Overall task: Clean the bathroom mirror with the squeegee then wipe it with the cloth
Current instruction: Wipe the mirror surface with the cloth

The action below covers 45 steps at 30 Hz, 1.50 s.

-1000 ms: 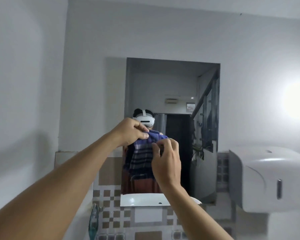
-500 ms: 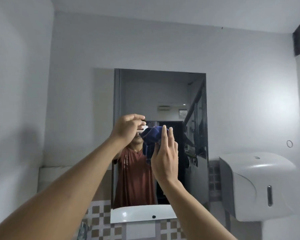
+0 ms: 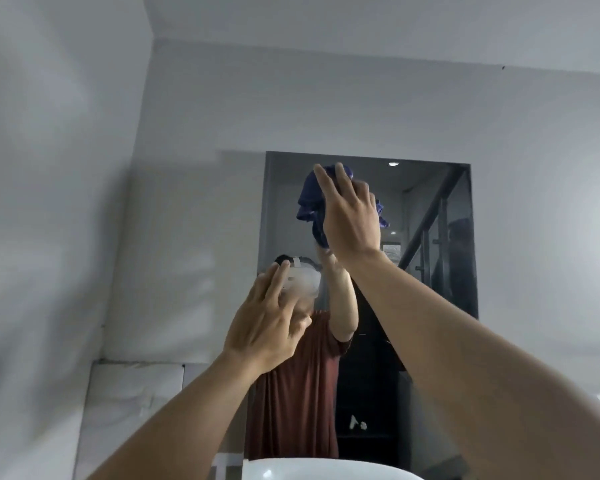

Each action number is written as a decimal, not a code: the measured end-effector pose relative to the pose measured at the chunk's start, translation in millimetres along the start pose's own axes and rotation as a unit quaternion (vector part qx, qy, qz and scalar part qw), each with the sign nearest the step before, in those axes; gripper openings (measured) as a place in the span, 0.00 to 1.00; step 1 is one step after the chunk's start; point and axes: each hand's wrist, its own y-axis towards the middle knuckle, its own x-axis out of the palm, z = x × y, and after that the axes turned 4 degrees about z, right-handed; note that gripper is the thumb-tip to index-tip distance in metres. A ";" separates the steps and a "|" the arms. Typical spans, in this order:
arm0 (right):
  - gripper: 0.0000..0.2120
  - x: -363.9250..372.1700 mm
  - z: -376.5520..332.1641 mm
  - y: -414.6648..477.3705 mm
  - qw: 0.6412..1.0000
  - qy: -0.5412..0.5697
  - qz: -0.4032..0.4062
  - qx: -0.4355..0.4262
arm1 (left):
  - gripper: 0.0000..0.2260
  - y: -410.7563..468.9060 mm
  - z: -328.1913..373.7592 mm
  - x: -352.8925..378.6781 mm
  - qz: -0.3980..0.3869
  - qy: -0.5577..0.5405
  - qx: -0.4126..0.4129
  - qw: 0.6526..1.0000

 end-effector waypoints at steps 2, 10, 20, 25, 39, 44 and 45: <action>0.29 9.2 1.8 16.0 1.000 -0.012 0.005 -0.017 | 0.31 3.9 -2.3 3.2 0.000 0.002 -0.003 1.000; 0.32 45.4 -5.6 18.4 0.995 -0.033 -0.033 -0.090 | 0.32 2.9 -7.1 11.3 0.006 0.004 -0.001 1.000; 0.32 67.1 -24.8 14.2 0.978 -0.066 -0.043 -0.191 | 0.32 0.6 -5.4 14.9 0.002 -0.009 -0.008 1.000; 0.30 73.1 -34.9 35.4 0.973 -0.081 -0.050 -0.210 | 0.32 -0.9 -1.9 16.3 0.004 -0.009 -0.013 1.000; 0.29 48.3 34.4 37.1 0.997 -0.051 -0.012 -0.065 | 0.32 -1.6 -6.6 19.4 0.005 0.010 -0.009 1.000; 0.33 27.8 68.9 28.1 0.996 -0.068 -0.040 -0.052 | 0.32 0.2 -2.9 17.8 0.008 0.000 -0.020 1.000; 0.33 25.1 74.9 26.4 0.996 -0.067 -0.041 -0.044 | 0.32 0.8 -2.0 17.1 0.007 0.001 -0.024 1.000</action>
